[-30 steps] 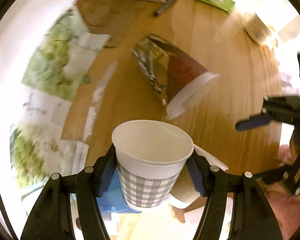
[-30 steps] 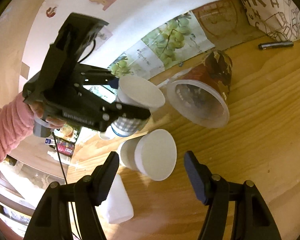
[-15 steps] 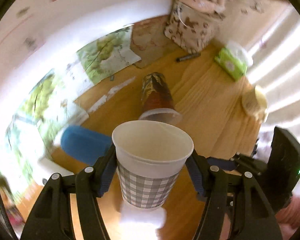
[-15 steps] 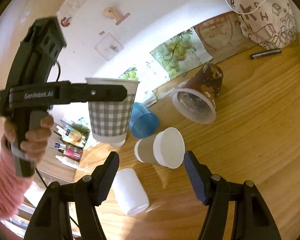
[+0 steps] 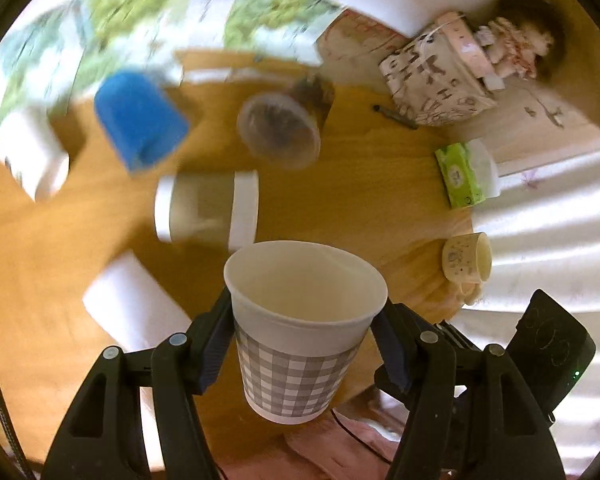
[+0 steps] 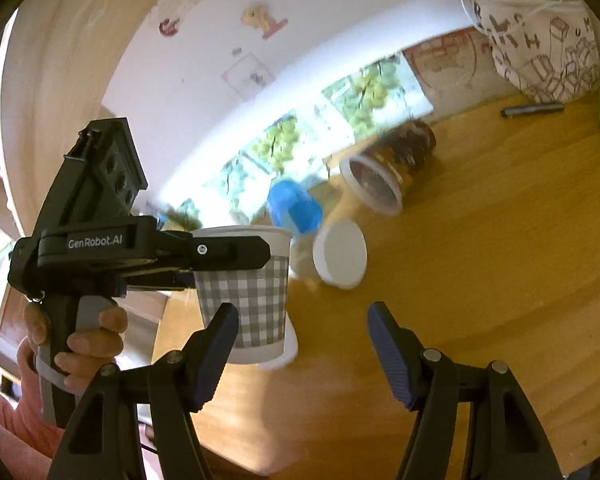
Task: Flip cup upright
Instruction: 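Lift the grey-checked cup with the right gripper and rotate it mouth up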
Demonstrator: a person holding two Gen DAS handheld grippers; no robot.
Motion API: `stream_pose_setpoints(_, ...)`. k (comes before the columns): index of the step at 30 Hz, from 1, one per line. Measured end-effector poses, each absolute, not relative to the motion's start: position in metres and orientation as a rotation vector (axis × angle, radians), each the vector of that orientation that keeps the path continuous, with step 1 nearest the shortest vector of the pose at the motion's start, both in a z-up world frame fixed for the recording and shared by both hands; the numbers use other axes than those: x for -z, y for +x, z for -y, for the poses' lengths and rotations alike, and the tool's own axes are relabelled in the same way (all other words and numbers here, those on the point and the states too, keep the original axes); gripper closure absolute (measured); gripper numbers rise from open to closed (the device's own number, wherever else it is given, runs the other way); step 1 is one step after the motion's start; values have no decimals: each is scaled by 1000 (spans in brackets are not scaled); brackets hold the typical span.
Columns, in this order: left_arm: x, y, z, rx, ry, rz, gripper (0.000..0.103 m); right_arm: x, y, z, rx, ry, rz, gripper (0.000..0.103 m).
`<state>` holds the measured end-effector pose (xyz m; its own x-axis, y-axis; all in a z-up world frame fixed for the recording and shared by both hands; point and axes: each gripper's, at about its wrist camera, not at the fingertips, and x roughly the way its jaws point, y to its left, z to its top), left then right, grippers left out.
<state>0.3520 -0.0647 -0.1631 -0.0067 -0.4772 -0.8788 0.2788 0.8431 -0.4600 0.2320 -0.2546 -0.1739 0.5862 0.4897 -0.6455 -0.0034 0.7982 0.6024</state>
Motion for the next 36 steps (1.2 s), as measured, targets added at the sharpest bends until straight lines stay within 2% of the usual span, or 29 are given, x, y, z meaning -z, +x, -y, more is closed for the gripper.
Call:
stream_pose_setpoints(14, 226, 281, 81, 481, -376, -1564, 35, 203, 196, 274, -389, 513, -1105, 35)
stream_pose_setpoints(25, 264, 266, 81, 403, -392, -1622, 35, 231, 189, 269, -442, 445, -1256, 35)
stream_pose_setpoints(36, 282, 260, 86, 374, -332, -1665, 33, 245, 186, 246, -489, 379, -1331, 35)
